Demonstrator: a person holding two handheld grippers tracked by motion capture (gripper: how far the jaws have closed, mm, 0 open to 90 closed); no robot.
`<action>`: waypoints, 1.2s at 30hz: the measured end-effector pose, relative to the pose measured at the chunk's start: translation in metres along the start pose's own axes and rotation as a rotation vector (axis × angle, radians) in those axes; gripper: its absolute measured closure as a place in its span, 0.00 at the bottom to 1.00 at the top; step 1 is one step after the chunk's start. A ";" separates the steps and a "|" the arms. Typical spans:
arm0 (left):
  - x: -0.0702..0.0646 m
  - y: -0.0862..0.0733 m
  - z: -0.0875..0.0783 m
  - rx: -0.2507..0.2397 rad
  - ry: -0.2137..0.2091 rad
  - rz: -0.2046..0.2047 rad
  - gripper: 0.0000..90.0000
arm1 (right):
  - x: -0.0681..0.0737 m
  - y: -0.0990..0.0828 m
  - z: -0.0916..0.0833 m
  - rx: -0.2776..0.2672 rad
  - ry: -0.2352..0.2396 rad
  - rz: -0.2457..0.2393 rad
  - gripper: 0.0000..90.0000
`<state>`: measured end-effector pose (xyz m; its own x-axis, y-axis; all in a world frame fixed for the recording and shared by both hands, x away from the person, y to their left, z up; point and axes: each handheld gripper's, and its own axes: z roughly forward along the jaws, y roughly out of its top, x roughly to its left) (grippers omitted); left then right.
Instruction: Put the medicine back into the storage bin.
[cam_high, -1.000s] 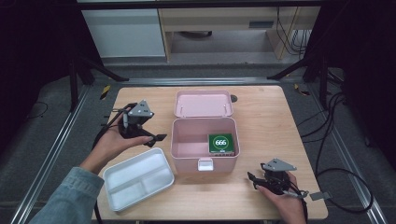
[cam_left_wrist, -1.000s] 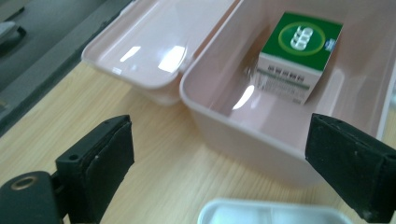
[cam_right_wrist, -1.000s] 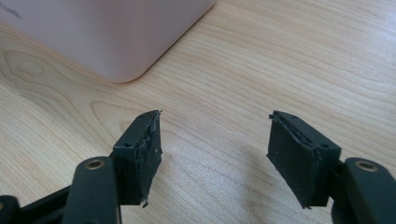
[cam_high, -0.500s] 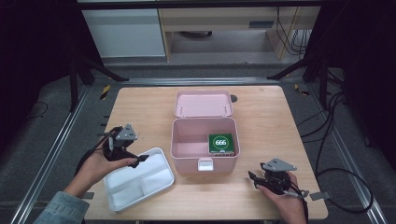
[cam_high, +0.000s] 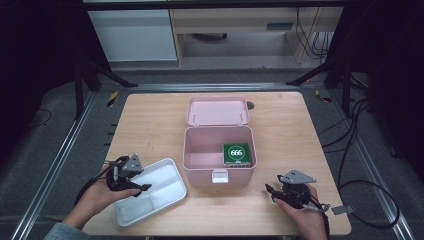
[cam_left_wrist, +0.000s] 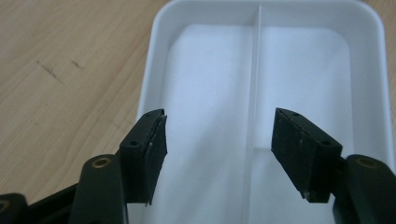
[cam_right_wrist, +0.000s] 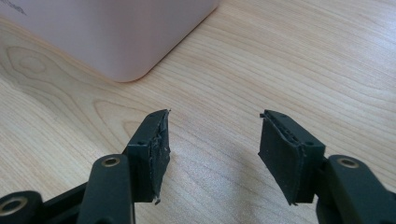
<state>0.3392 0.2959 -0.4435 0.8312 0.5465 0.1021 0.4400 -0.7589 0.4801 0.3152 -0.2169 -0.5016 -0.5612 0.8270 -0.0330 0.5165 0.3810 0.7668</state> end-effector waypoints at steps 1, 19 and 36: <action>0.000 0.000 0.000 0.000 0.000 0.000 0.43 | 0.000 0.000 0.000 0.000 0.000 0.000 0.47; -0.008 -0.021 0.022 0.076 -0.066 0.011 0.69 | 0.000 -0.001 0.002 0.009 0.006 0.000 0.48; -0.004 -0.017 0.025 0.097 -0.118 0.035 0.98 | 0.002 -0.001 0.003 0.013 0.013 -0.001 0.49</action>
<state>0.3371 0.2973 -0.4738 0.8783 0.4780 0.0113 0.4360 -0.8104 0.3912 0.3158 -0.2146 -0.5043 -0.5702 0.8211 -0.0256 0.5238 0.3874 0.7587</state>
